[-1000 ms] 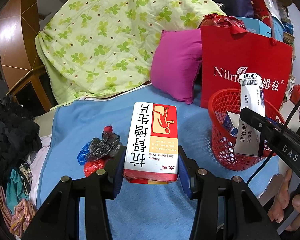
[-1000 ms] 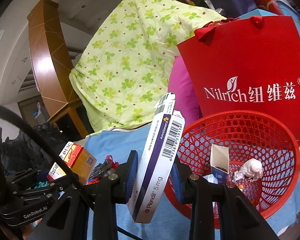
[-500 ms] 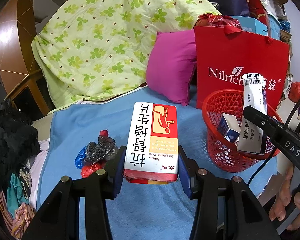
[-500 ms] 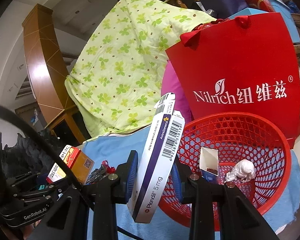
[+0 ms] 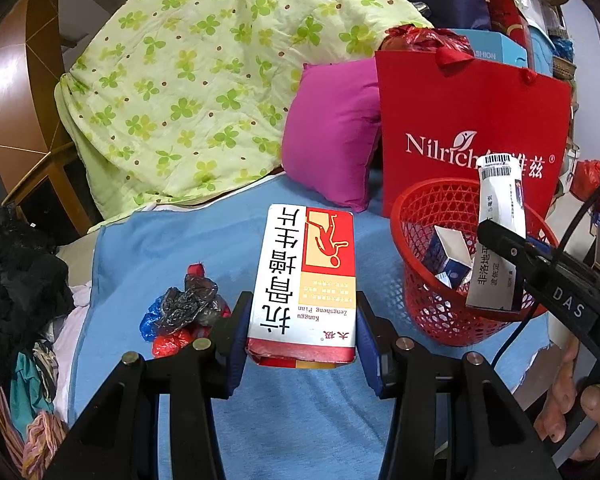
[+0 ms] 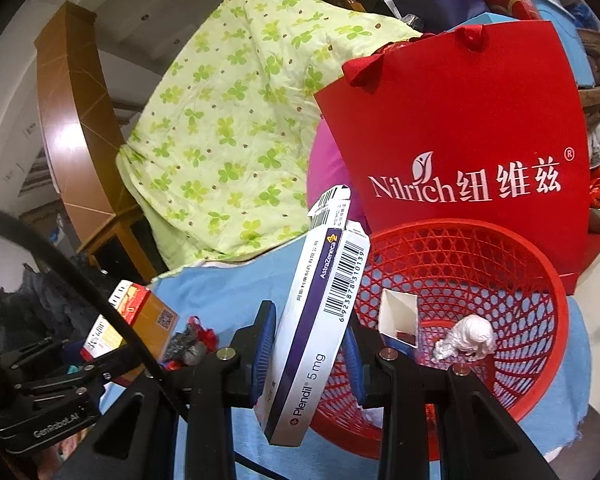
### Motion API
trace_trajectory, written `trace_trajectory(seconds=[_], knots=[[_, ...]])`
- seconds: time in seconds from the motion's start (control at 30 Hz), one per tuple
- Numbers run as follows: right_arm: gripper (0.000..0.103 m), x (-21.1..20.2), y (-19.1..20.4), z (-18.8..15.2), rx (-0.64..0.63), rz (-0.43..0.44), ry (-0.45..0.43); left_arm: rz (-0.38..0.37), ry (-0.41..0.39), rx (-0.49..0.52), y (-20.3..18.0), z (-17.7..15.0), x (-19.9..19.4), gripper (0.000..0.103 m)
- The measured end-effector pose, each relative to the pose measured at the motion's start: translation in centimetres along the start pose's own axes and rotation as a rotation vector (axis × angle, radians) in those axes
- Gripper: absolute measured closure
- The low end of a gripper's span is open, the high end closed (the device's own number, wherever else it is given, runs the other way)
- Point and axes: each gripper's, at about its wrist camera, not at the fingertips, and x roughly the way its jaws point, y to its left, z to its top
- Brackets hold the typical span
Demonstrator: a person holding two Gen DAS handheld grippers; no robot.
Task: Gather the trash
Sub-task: 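Carry both boxes toward the red wastebasket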
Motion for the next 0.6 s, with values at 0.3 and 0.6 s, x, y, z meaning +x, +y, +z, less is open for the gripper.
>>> trace_trajectory(seconds=[0.3,0.6], knots=[[0.069,-0.2,-0.1,0.5,-0.020,-0.054,-0.004,-0.008,0.021,0.013,-1.1,0.4,0.8,0.053],[0.069,-0.8,-1.0,0.7,-0.007,-0.075,-0.014,-0.031,0.010,0.055,-3.2,1.3,0.8,0.053]])
